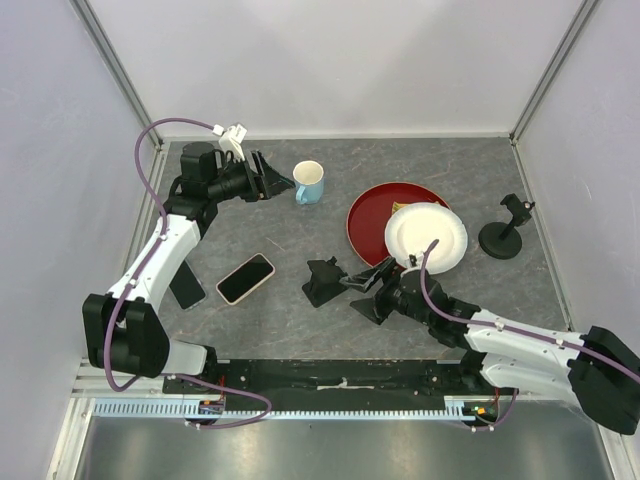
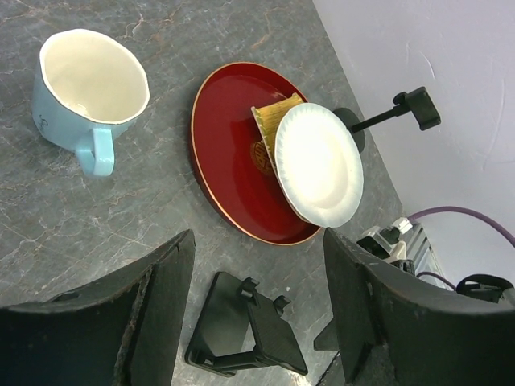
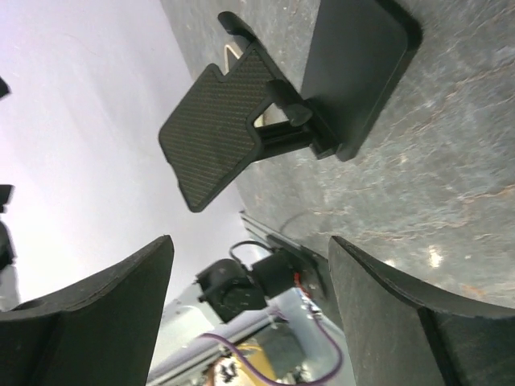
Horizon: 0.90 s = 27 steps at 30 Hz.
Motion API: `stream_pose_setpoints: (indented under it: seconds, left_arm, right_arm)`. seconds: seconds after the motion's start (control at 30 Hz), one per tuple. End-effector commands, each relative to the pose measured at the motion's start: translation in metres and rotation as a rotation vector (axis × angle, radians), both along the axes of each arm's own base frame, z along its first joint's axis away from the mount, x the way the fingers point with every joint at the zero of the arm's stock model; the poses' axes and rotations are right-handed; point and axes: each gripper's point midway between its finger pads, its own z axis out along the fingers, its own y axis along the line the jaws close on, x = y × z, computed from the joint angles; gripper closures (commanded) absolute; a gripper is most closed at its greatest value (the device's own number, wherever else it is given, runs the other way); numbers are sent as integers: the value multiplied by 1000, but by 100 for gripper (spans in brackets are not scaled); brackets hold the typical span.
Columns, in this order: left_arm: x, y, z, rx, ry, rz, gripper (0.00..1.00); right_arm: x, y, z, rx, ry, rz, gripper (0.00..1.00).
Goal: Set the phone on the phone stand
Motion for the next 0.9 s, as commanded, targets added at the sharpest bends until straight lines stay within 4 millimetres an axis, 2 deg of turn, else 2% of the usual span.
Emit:
stream_pose_setpoints:
  seconds: [0.0,0.2,0.23,0.3,0.33,0.43,0.57,0.7,0.87]
  left_arm:
    - [1,-4,26,-42,-47,-23,29]
    - [2,0,26,-28,-47,12,31]
    - [2,1,27,-28,-52,15,31]
    - [1,2,29,-30,-55,17,31]
    - [1,2,30,-30,-59,19,31]
    - [2,6,29,-20,-63,42,31]
    - [4,9,29,-22,-59,54,32]
    - [5,11,28,-31,-48,59,32]
    - [10,20,28,-47,-45,79,32]
  right_arm:
    - [23,3,36,200,45,-214,16]
    - [29,3,34,277,117,-326,20]
    - [30,7,39,290,114,-325,21]
    - [32,13,36,286,133,-330,24]
    - [32,18,42,305,127,-322,27]
    - [35,32,38,308,141,-308,30]
    - [39,41,34,322,153,-317,34]
    - [40,46,29,362,165,-340,49]
    - [44,57,27,391,177,-345,50]
